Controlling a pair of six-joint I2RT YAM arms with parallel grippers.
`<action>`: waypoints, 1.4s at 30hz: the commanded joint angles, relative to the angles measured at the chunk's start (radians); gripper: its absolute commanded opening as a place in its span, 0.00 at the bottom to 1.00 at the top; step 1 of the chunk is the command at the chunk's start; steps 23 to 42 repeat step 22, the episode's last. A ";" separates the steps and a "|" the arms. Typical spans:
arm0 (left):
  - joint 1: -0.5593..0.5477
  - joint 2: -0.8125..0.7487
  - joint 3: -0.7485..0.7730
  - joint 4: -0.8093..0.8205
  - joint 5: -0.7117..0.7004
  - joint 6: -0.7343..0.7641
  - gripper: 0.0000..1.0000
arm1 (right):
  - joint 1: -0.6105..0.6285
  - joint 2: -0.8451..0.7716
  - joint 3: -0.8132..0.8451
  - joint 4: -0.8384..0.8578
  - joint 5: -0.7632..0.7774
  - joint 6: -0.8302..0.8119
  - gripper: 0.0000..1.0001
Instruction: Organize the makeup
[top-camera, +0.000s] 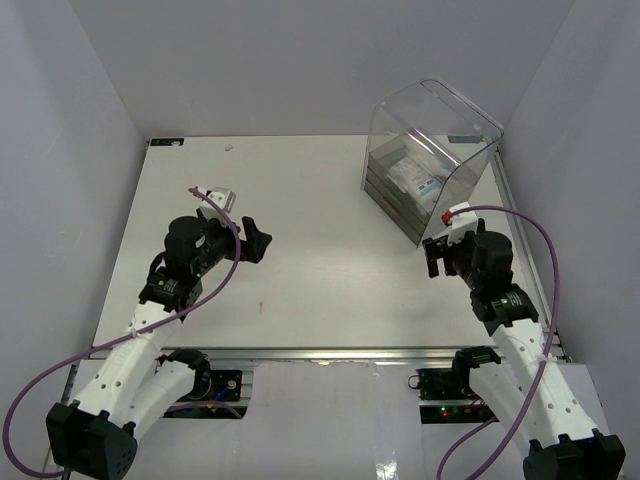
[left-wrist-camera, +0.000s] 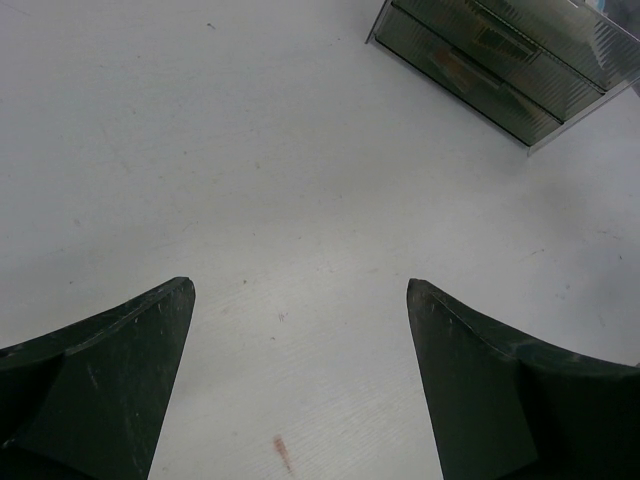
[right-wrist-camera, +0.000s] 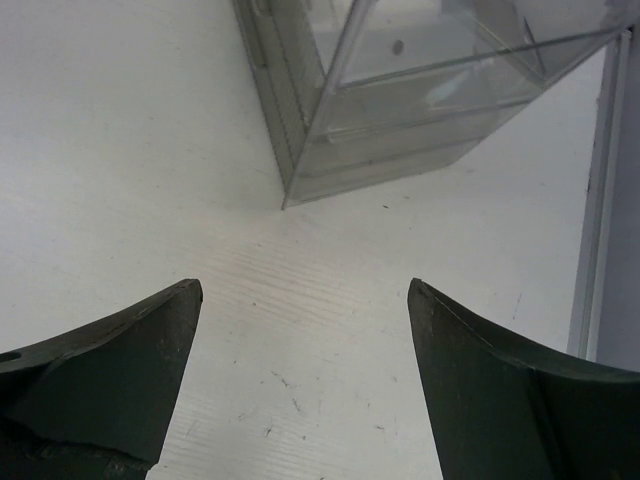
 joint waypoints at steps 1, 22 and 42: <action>0.005 -0.039 -0.015 0.019 0.019 0.009 0.98 | -0.003 0.015 -0.001 0.094 0.172 0.069 0.90; 0.005 -0.098 -0.015 0.009 0.039 0.001 0.98 | -0.008 -0.013 -0.027 0.145 0.324 0.140 0.90; 0.005 -0.098 -0.015 0.009 0.039 0.001 0.98 | -0.008 -0.013 -0.027 0.145 0.324 0.140 0.90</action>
